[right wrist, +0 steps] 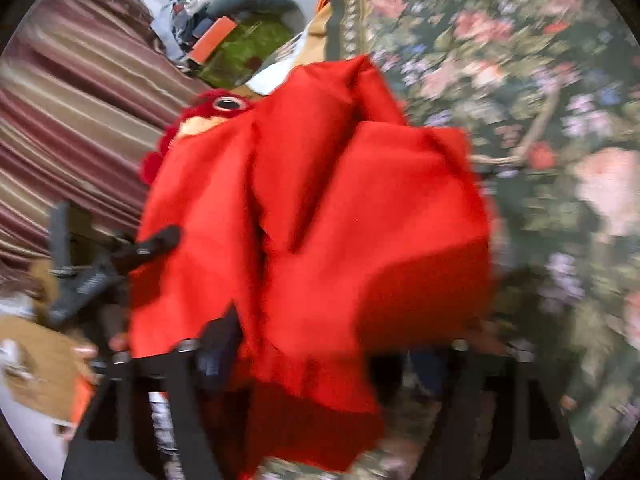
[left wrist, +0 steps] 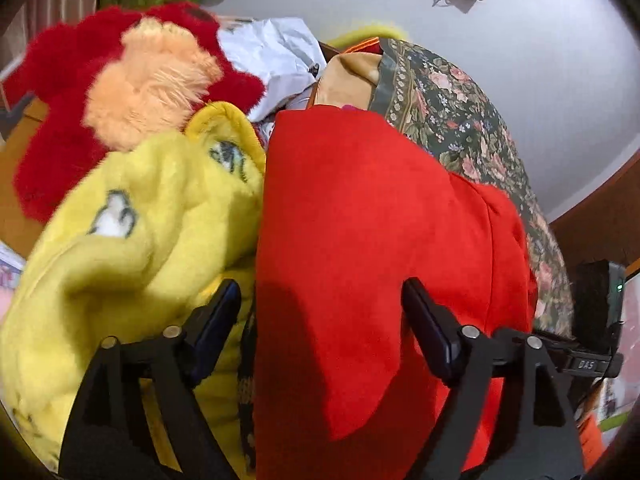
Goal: Fold large clothes
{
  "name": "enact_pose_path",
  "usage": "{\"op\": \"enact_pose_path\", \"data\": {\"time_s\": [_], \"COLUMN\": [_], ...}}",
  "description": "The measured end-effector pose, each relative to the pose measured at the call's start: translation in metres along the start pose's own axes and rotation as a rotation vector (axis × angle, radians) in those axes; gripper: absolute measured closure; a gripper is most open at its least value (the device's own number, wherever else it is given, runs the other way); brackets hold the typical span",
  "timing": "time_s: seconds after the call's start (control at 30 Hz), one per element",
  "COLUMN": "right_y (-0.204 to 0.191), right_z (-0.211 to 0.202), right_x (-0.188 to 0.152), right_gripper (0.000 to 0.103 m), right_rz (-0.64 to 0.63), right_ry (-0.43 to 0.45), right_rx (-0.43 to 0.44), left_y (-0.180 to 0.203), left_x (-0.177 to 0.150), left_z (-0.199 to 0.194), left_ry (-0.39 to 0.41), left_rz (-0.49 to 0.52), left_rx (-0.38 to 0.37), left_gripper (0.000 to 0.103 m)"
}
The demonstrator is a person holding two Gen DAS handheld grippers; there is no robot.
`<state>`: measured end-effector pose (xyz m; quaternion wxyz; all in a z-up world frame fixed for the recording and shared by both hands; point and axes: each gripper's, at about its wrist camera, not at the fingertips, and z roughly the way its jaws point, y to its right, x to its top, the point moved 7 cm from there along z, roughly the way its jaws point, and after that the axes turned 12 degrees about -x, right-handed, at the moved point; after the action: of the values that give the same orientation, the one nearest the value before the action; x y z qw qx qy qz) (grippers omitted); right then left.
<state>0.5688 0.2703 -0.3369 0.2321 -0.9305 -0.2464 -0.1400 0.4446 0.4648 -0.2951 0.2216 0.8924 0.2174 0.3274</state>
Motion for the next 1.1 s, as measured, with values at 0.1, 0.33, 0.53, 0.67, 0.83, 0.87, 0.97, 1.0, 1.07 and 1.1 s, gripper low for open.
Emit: {"op": "enact_pose_path", "data": {"time_s": [0.1, 0.33, 0.53, 0.67, 0.83, 0.87, 0.97, 1.0, 1.07, 1.1], "right_y": [0.0, -0.008, -0.014, -0.019, -0.042, -0.047, -0.065, -0.072, -0.087, -0.095], "right_z": [-0.012, -0.02, -0.031, -0.066, -0.144, -0.159, -0.214, -0.239, -0.273, -0.292], "right_x": [-0.013, -0.051, -0.09, -0.103, -0.105, -0.106, -0.103, -0.104, -0.107, -0.109], "right_gripper": [0.027, 0.027, 0.027, 0.027, 0.027, 0.027, 0.027, 0.027, 0.027, 0.027], "right_rz": [-0.036, -0.095, -0.121, -0.13, -0.154, -0.157, -0.172, -0.182, -0.198, -0.206], "right_ry": [-0.006, -0.039, -0.071, -0.038, 0.111, 0.14, 0.262, 0.317, 0.396, 0.443], "right_rx": [0.011, -0.069, -0.122, -0.131, -0.136, -0.133, -0.122, -0.12, -0.122, -0.123], "left_y": [0.008, 0.013, 0.017, 0.03, 0.072, 0.082, 0.121, 0.133, 0.165, 0.175], "left_x": [-0.017, -0.068, -0.106, -0.12, -0.122, -0.121, -0.117, -0.115, -0.115, -0.115], "left_z": [-0.008, -0.021, -0.034, -0.054, -0.096, -0.107, -0.152, -0.165, -0.204, -0.215], "left_ry": [-0.032, -0.069, -0.044, -0.049, -0.001, 0.023, 0.131, 0.165, 0.261, 0.29], "left_rz": [0.071, 0.098, 0.047, 0.064, 0.194, 0.217, 0.294, 0.316, 0.377, 0.394], "left_rx": [0.05, 0.087, 0.09, 0.131, 0.215, 0.221, 0.229, 0.234, 0.243, 0.242], "left_gripper": [0.015, 0.011, 0.011, 0.011, 0.012, 0.011, 0.012, 0.011, 0.011, 0.011]}}
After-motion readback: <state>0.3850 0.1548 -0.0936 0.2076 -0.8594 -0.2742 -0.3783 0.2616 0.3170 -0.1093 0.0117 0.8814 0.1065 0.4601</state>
